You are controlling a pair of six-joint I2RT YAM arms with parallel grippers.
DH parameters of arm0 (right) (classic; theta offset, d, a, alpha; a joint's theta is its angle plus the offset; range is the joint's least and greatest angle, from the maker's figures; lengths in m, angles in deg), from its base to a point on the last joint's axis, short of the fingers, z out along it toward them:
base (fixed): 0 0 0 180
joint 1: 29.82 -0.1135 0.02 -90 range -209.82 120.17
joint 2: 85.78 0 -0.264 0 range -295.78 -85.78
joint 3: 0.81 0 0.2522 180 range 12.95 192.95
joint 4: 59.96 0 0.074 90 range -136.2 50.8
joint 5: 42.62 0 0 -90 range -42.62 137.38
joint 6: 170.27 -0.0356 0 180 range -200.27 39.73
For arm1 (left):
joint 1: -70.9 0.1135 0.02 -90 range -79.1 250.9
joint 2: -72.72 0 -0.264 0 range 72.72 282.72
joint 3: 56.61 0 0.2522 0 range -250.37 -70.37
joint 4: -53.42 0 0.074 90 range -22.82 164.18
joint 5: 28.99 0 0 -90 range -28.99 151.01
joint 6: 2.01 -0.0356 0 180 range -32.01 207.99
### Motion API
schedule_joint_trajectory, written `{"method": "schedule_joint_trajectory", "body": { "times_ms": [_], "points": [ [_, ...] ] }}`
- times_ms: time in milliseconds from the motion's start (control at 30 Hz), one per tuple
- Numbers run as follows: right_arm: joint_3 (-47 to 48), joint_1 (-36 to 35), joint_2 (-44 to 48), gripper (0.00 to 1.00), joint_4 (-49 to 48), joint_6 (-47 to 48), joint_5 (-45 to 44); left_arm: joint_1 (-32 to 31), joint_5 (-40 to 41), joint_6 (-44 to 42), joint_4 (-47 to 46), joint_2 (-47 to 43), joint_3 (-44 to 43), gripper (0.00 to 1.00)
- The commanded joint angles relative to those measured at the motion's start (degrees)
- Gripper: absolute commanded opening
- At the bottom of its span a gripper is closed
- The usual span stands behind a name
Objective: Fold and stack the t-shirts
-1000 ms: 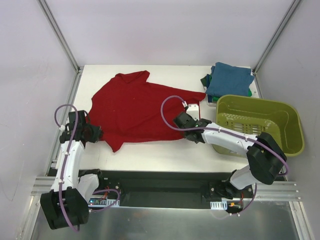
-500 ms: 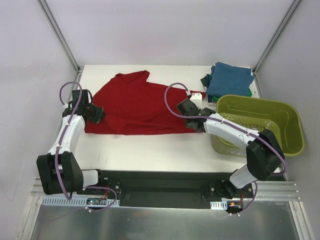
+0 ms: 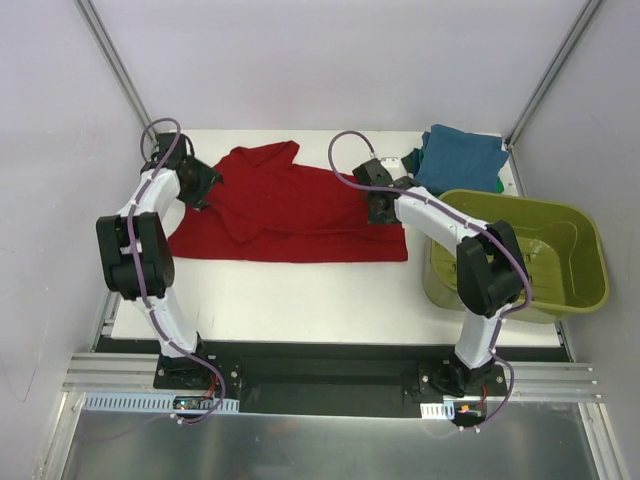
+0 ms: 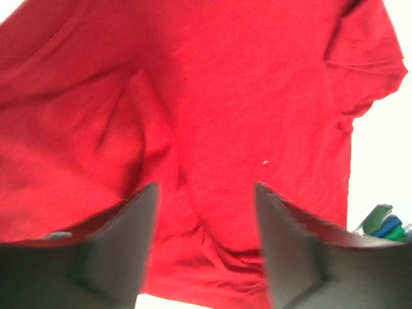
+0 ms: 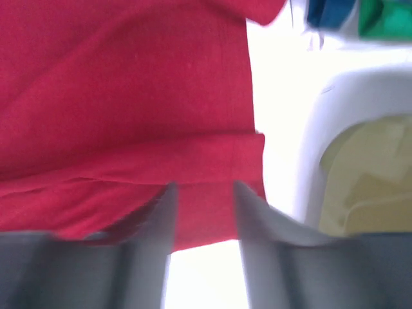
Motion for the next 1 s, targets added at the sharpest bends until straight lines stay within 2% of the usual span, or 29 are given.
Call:
{"method": "schedule_joint_trajectory", "body": {
  "times_ms": [0, 67, 100, 167, 200, 367, 467, 733, 967],
  "points": [
    [5.3, 0.1, -0.5, 0.60, 4.6, 3.6, 2.4, -0.9, -7.3, -7.0, 0.5, 3.1, -8.8, 0.87],
    [4.3, -0.1, 1.2, 0.69, 4.0, 4.1, 4.0, -1.9, -6.1, -7.7, 0.8, 0.9, -7.3, 0.91],
    [3.8, -0.2, 1.9, 0.75, 3.9, 4.3, 5.5, -2.3, -5.4, -7.9, 0.8, -0.2, -6.1, 0.99],
    [2.0, -1.3, 3.4, 0.87, 3.1, 5.0, 7.2, -2.6, -3.7, -8.3, 0.8, -3.5, -2.1, 0.99],
    [1.6, -1.7, 4.0, 0.99, 3.0, 5.7, 9.2, -2.7, -3.5, -8.7, 0.8, -4.4, -0.9, 0.99],
    [-0.6, -5.5, 3.3, 1.00, 0.9, 6.2, 13.3, -2.5, -0.7, -8.6, 0.8, -7.2, 6.7, 0.99],
    [-0.8, -5.6, 1.2, 1.00, -0.5, 4.6, 16.6, -1.8, -1.8, -8.3, 0.8, -5.7, 7.5, 0.99],
    [-0.5, -4.4, -4.7, 1.00, -2.6, 2.5, 18.4, 0.2, -1.7, -6.5, 0.7, 2.3, 6.9, 0.99],
    [-7.8, -3.3, -4.5, 0.99, -6.8, 1.2, 24.3, 1.6, -1.2, -5.7, -0.2, 3.0, 11.9, 0.99]
  ]
}}
